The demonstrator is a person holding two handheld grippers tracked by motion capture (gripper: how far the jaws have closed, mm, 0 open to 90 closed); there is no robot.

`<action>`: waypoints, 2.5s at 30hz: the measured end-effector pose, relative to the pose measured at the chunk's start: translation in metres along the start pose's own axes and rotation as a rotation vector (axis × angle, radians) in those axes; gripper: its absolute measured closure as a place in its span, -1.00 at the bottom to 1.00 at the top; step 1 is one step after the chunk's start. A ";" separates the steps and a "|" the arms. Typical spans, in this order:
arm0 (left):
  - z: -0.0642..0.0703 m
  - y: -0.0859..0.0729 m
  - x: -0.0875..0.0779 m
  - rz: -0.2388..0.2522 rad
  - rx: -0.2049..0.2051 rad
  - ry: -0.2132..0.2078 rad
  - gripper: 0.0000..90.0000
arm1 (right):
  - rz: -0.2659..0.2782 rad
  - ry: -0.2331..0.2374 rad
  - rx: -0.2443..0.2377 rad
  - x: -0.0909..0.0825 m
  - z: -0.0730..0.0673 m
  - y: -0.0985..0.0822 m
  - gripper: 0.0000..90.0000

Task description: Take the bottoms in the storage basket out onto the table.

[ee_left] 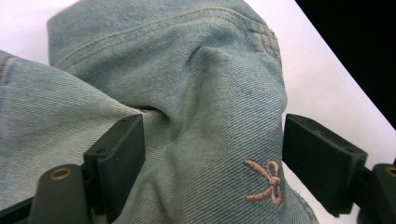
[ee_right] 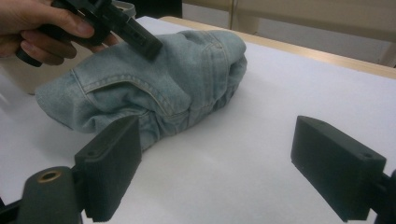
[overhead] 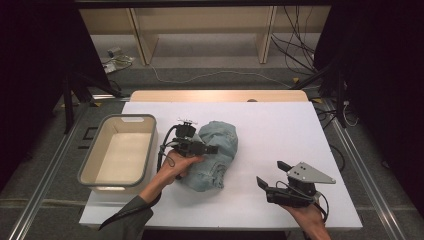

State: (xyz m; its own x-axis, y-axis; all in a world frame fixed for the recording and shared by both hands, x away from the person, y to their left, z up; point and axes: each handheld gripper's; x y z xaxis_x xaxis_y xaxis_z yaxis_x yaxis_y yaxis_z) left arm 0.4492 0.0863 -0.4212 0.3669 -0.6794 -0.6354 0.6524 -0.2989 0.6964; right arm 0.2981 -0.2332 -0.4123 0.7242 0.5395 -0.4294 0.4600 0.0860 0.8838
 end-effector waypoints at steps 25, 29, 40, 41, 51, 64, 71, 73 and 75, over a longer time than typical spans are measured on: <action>-0.002 -0.004 -0.012 0.051 0.014 -0.015 -0.65 | -0.006 0.003 0.005 0.002 0.000 -0.001 -0.62; -0.001 -0.003 -0.015 0.060 0.019 -0.012 -0.65 | -0.005 0.004 0.006 0.002 0.000 -0.001 -0.62; -0.005 -0.004 -0.028 0.113 0.018 -0.009 -0.65 | -0.008 0.003 0.004 0.002 0.000 -0.001 -0.62; -0.006 -0.004 -0.029 0.120 0.020 -0.009 -0.65 | -0.008 0.004 0.004 0.002 0.000 -0.001 -0.62; -0.011 -0.009 -0.039 0.167 0.024 -0.007 -0.65 | -0.013 0.006 0.008 0.002 0.000 -0.001 -0.62; -0.015 -0.016 -0.054 0.237 0.046 -0.010 -0.65 | -0.012 0.004 0.007 0.002 0.000 -0.001 -0.62; -0.011 -0.021 -0.058 0.276 0.092 -0.014 -0.65 | -0.009 0.008 0.001 0.002 -0.001 -0.002 -0.62; -0.010 -0.021 -0.058 0.281 0.101 -0.013 -0.65 | -0.009 0.008 0.001 0.002 -0.001 -0.002 -0.62; -0.008 -0.021 -0.059 0.297 0.113 -0.010 -0.65 | -0.010 0.008 0.002 0.002 -0.001 -0.002 -0.62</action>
State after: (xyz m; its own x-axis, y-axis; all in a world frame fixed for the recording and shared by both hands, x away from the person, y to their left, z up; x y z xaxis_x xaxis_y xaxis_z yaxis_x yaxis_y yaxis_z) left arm 0.4190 0.1385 -0.4012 0.5237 -0.7543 -0.3959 0.4397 -0.1586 0.8840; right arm 0.2986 -0.2313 -0.4146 0.7156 0.5449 -0.4370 0.4685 0.0895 0.8789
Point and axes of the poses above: each handheld gripper's, and its own axes: x roughly forward along the jaws, y roughly out of its top, z roughly to its right, and after that the axes turned 11 degrees about x, right-handed
